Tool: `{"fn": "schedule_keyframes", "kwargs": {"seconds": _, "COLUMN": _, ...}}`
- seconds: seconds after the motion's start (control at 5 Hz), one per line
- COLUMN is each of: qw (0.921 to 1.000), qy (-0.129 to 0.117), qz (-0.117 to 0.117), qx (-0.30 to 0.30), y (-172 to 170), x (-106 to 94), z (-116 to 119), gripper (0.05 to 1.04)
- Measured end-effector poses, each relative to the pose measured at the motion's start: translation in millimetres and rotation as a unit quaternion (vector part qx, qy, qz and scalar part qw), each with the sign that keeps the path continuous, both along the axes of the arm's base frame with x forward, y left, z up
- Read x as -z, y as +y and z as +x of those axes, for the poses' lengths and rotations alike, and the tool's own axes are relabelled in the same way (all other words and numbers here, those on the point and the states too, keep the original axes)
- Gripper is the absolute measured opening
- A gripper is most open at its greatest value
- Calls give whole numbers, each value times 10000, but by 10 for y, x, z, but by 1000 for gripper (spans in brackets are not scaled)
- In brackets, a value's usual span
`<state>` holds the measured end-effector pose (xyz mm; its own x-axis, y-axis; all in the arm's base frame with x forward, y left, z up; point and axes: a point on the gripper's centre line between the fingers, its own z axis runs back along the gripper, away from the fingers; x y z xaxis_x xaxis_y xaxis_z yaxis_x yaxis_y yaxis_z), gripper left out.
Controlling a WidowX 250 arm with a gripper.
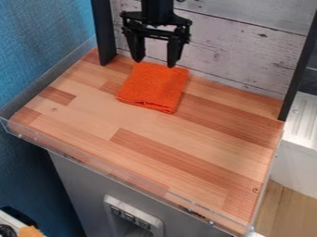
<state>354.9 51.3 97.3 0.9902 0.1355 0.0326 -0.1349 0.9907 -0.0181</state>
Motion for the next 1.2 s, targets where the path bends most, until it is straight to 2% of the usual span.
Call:
{"fn": "schedule_keyframes", "kwargs": {"seconds": 0.6, "qw": 9997, "qy": 161, "qz": 128, "qx": -111, "y": 113, "x": -58, "z": 83, "gripper": 999}}
{"fn": "schedule_keyframes", "kwargs": {"seconds": 0.8, "qw": 9995, "qy": 265, "qz": 148, "qx": -114, "y": 135, "x": 32, "z": 112, "gripper": 952}}
{"fn": "schedule_keyframes", "kwargs": {"seconds": 1.2, "qw": 9993, "qy": 331, "qz": 118, "qx": -119, "y": 217, "x": 369, "z": 204, "gripper": 370}}
